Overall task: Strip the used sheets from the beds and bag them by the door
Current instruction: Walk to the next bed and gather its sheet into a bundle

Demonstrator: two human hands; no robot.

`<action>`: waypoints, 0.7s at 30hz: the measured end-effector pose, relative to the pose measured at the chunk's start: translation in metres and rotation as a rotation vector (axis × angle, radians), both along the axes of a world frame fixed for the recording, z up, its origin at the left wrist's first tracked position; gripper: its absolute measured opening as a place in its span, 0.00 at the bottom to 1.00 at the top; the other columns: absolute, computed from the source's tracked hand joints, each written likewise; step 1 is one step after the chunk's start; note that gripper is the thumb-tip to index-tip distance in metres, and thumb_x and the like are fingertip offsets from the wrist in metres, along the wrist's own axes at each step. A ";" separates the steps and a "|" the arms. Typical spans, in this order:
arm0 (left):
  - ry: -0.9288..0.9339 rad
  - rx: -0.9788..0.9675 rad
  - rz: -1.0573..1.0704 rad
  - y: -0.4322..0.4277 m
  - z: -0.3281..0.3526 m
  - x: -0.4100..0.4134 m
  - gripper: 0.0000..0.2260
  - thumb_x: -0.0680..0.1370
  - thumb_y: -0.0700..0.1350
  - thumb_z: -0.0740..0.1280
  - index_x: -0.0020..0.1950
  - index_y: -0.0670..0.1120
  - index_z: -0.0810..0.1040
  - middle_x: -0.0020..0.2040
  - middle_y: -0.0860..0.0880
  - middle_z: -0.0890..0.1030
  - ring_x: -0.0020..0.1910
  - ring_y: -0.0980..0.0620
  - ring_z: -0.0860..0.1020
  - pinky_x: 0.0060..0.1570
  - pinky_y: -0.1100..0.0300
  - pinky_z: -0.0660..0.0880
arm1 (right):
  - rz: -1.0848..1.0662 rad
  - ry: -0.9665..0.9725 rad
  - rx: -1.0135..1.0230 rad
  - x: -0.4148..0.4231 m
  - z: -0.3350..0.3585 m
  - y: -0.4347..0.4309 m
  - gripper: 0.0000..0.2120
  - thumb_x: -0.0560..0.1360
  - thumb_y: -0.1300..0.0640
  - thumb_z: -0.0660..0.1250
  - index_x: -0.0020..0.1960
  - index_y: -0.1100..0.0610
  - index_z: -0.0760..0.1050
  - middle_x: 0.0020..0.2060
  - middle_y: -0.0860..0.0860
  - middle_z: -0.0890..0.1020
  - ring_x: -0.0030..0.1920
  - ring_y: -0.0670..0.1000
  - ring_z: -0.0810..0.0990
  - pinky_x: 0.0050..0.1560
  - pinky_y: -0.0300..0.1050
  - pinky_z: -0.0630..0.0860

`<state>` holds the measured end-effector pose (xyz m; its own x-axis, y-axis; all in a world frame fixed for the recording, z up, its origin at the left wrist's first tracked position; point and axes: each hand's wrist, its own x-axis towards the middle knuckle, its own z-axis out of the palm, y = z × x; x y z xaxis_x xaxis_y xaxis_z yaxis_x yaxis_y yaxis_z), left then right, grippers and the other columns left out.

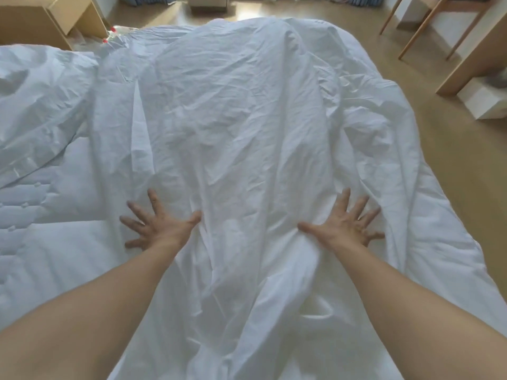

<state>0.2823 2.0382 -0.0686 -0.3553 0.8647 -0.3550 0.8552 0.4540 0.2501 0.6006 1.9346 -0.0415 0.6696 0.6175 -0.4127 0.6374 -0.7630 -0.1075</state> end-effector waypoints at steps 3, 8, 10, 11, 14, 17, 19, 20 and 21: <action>-0.114 0.032 0.192 0.017 -0.007 0.002 0.60 0.63 0.73 0.72 0.78 0.58 0.33 0.80 0.43 0.35 0.78 0.35 0.43 0.69 0.29 0.51 | -0.082 0.026 -0.014 0.008 -0.010 0.008 0.74 0.54 0.24 0.73 0.76 0.47 0.24 0.76 0.58 0.28 0.76 0.67 0.33 0.66 0.79 0.52; -0.276 0.087 0.360 0.031 -0.010 0.014 0.52 0.70 0.59 0.76 0.81 0.47 0.45 0.74 0.36 0.63 0.69 0.33 0.68 0.66 0.40 0.67 | -0.248 0.179 0.080 0.007 -0.029 0.014 0.71 0.60 0.37 0.81 0.78 0.54 0.30 0.77 0.66 0.52 0.74 0.66 0.61 0.69 0.59 0.64; -0.282 0.074 0.323 0.026 -0.009 0.016 0.34 0.73 0.51 0.73 0.73 0.39 0.65 0.65 0.36 0.76 0.58 0.36 0.77 0.58 0.45 0.75 | -0.267 0.205 0.121 0.004 -0.033 0.014 0.55 0.67 0.44 0.78 0.78 0.62 0.46 0.71 0.66 0.66 0.70 0.63 0.70 0.66 0.54 0.69; -0.259 0.048 0.256 0.021 -0.009 0.015 0.22 0.74 0.49 0.72 0.63 0.38 0.75 0.57 0.38 0.81 0.49 0.38 0.80 0.52 0.47 0.78 | -0.244 0.201 0.138 0.002 -0.034 0.014 0.42 0.71 0.49 0.75 0.75 0.64 0.58 0.67 0.63 0.73 0.67 0.62 0.74 0.62 0.52 0.71; -0.185 0.005 0.116 0.006 0.000 0.014 0.18 0.75 0.56 0.69 0.55 0.42 0.81 0.50 0.43 0.81 0.47 0.42 0.78 0.52 0.49 0.77 | -0.155 0.230 0.195 -0.006 -0.022 0.012 0.15 0.75 0.58 0.65 0.61 0.61 0.75 0.57 0.59 0.80 0.56 0.61 0.80 0.51 0.48 0.74; 0.009 -0.028 0.156 -0.006 0.006 0.011 0.46 0.63 0.71 0.72 0.73 0.46 0.67 0.74 0.41 0.62 0.73 0.37 0.58 0.68 0.34 0.62 | -0.150 0.303 0.346 -0.014 -0.006 0.007 0.10 0.75 0.56 0.64 0.54 0.60 0.76 0.52 0.59 0.81 0.50 0.61 0.79 0.46 0.47 0.72; -0.055 -0.070 0.225 -0.014 0.006 0.004 0.60 0.61 0.70 0.75 0.81 0.48 0.45 0.80 0.42 0.42 0.78 0.35 0.44 0.70 0.30 0.52 | -0.155 0.347 0.451 -0.023 0.003 -0.001 0.13 0.76 0.54 0.63 0.56 0.60 0.76 0.53 0.59 0.81 0.53 0.62 0.78 0.50 0.50 0.73; -0.088 -0.085 0.267 -0.017 0.004 0.001 0.62 0.63 0.67 0.76 0.81 0.47 0.39 0.80 0.40 0.40 0.78 0.34 0.44 0.71 0.32 0.51 | -0.156 0.359 0.479 -0.030 0.006 -0.007 0.14 0.77 0.54 0.63 0.58 0.60 0.76 0.54 0.60 0.81 0.54 0.63 0.78 0.52 0.52 0.74; -0.116 -0.091 0.321 -0.019 -0.001 -0.004 0.62 0.64 0.64 0.78 0.80 0.46 0.37 0.80 0.38 0.42 0.78 0.33 0.49 0.72 0.35 0.52 | -0.150 0.347 0.489 -0.038 0.007 -0.012 0.15 0.77 0.54 0.63 0.60 0.61 0.76 0.55 0.61 0.80 0.56 0.63 0.78 0.55 0.53 0.74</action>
